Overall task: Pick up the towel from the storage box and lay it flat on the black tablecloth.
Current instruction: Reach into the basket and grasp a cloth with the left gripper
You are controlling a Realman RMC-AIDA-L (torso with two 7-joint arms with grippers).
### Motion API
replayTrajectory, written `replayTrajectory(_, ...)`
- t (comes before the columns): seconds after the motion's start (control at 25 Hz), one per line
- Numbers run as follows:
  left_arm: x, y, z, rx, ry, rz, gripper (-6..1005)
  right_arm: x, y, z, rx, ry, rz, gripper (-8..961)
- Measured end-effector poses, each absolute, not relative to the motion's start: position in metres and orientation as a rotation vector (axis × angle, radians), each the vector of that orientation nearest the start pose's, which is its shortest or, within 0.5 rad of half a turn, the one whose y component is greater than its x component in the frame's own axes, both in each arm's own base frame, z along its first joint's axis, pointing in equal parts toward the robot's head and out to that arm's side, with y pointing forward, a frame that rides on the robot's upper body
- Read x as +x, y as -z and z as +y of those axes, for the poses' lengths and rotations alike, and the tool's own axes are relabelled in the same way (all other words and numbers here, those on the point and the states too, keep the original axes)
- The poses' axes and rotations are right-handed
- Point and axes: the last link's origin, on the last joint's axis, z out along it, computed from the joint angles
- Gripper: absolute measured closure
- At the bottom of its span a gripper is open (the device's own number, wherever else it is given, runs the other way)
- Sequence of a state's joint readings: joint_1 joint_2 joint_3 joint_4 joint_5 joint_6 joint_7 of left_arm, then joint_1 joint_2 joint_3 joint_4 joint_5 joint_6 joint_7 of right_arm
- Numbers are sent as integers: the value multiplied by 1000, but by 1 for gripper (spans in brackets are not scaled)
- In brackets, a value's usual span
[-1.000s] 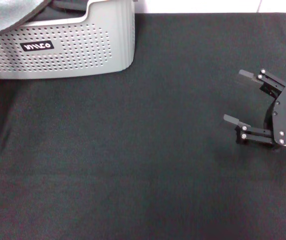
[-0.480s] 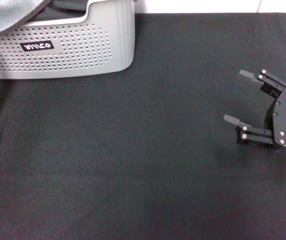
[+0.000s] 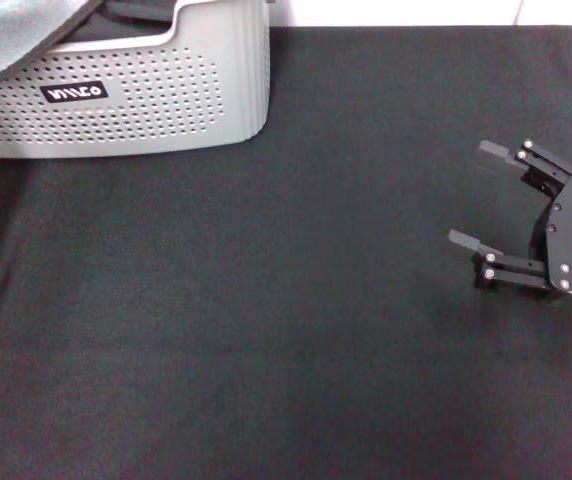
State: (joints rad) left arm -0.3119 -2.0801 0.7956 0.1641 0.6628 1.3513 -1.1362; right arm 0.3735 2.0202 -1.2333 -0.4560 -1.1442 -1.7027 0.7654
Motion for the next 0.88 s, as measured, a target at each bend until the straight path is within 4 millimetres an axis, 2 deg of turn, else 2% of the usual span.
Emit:
replayTrajectory(0.28, -363, -53, 282, -1281, 1403, -1014, 860, 243, 3, 279, -2473, -1235, 20, 73)
replayTrajectory(0.48, -365, -54, 279, -1278, 1400, -1020, 840, 242, 3, 280, -2474, -1237, 14, 73)
replayTrajectory(0.72, -360, -46, 283, -1316, 1398, -1036, 718, 241, 4, 281, -2479, -1238, 9, 74)
replayTrajectory(0.8, -358, -44, 285, -1329, 1396, -1039, 495, 241, 4, 281, -2480, -1238, 8, 74)
replayTrajectory(0.88, -357, -43, 287, -1336, 1394, -1044, 449, 241, 4, 281, -2479, -1237, 10, 74)
